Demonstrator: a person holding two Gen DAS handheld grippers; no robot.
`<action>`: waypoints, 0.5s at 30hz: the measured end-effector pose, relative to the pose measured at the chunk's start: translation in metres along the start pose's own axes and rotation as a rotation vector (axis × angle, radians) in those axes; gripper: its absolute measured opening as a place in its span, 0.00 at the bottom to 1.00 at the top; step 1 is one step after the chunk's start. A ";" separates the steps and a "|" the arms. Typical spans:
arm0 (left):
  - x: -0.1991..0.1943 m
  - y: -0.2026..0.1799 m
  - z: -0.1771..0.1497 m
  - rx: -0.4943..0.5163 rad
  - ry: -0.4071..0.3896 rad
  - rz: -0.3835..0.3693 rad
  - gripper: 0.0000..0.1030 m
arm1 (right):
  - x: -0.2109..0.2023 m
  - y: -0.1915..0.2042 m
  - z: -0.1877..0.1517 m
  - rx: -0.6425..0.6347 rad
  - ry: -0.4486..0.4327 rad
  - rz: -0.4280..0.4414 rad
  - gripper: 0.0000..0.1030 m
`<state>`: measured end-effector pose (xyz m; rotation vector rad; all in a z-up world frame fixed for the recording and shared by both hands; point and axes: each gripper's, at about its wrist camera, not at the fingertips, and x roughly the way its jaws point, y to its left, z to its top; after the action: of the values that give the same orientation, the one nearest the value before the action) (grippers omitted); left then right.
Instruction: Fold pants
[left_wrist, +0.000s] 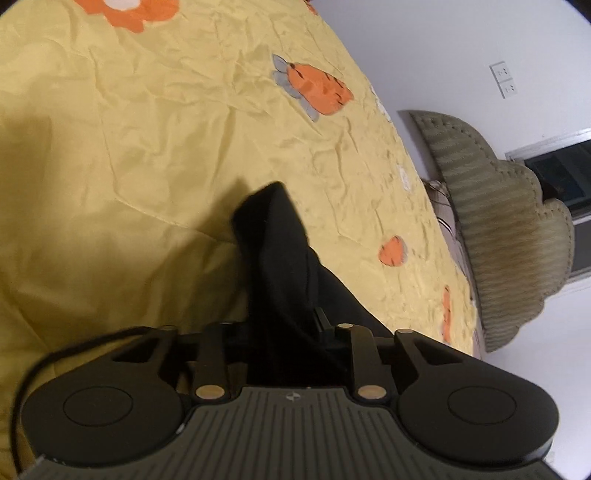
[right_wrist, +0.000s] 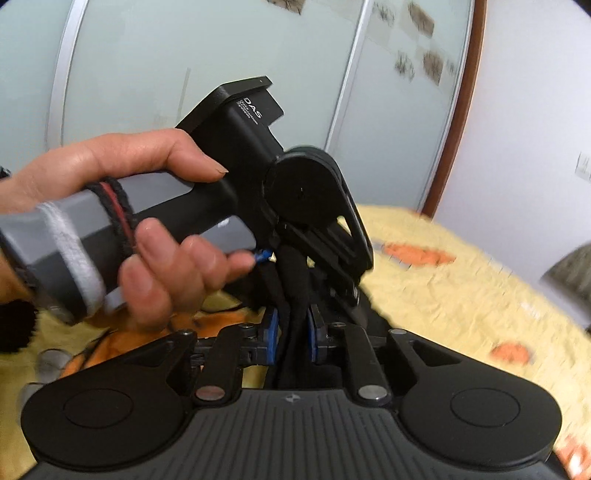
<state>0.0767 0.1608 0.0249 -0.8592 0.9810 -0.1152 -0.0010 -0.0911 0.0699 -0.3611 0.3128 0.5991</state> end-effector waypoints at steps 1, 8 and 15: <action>0.000 0.001 0.000 0.001 -0.004 -0.004 0.20 | -0.006 -0.004 0.000 0.026 -0.007 0.021 0.15; -0.013 -0.006 -0.015 0.103 -0.093 0.042 0.19 | -0.015 -0.062 -0.006 0.253 0.047 -0.021 0.15; -0.027 -0.034 -0.032 0.248 -0.168 0.122 0.19 | 0.007 -0.051 -0.013 0.253 0.079 -0.008 0.15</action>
<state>0.0464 0.1318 0.0581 -0.5705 0.8390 -0.0572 0.0323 -0.1326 0.0677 -0.1427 0.4574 0.5312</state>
